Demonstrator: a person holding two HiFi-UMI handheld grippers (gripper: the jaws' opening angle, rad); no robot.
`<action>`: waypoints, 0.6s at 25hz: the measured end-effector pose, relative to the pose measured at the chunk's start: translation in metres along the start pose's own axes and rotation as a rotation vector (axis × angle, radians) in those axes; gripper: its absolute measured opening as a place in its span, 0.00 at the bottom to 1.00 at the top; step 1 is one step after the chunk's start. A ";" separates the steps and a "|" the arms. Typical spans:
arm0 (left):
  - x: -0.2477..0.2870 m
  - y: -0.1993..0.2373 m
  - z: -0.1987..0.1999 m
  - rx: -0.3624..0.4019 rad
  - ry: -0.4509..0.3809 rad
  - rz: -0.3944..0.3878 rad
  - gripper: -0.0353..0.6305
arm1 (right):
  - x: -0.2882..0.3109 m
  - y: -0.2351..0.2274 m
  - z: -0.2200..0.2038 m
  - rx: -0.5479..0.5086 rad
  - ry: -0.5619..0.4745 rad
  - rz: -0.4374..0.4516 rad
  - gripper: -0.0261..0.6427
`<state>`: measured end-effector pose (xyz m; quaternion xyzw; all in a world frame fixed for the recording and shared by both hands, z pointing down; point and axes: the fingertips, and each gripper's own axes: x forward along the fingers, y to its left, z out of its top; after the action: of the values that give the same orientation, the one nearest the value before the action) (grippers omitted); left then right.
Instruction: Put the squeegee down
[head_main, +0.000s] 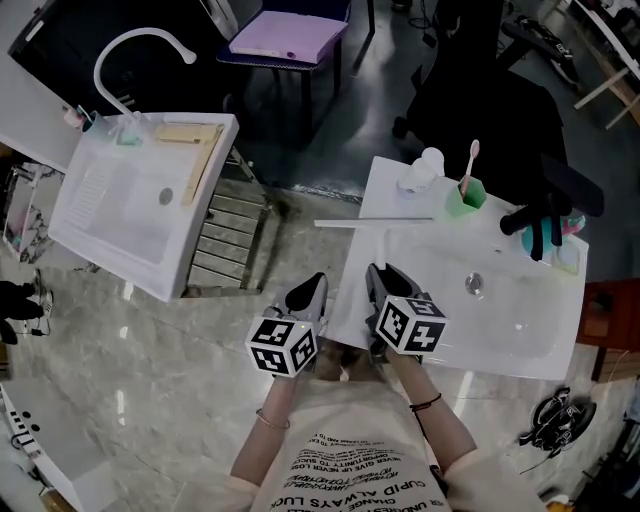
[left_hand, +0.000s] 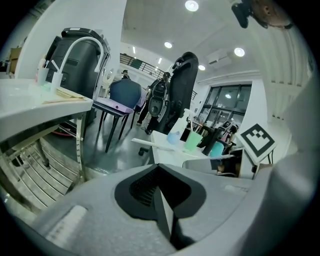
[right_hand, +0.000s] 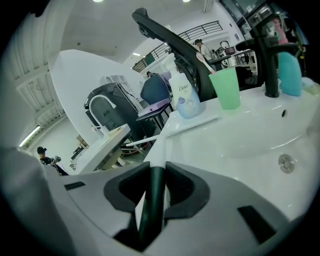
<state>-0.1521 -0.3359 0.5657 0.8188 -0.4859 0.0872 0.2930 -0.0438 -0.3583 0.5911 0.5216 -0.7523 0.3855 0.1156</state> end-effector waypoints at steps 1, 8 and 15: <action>0.000 0.000 -0.001 -0.001 0.004 -0.002 0.09 | 0.000 0.000 0.000 0.000 0.001 -0.001 0.18; 0.002 -0.001 -0.006 -0.005 0.017 -0.010 0.09 | 0.002 -0.001 0.000 0.001 0.003 -0.005 0.19; 0.002 -0.002 -0.007 -0.001 0.019 -0.019 0.09 | 0.003 0.001 -0.002 0.005 0.022 0.016 0.19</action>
<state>-0.1483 -0.3322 0.5716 0.8224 -0.4754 0.0921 0.2987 -0.0461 -0.3590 0.5933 0.5114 -0.7543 0.3939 0.1194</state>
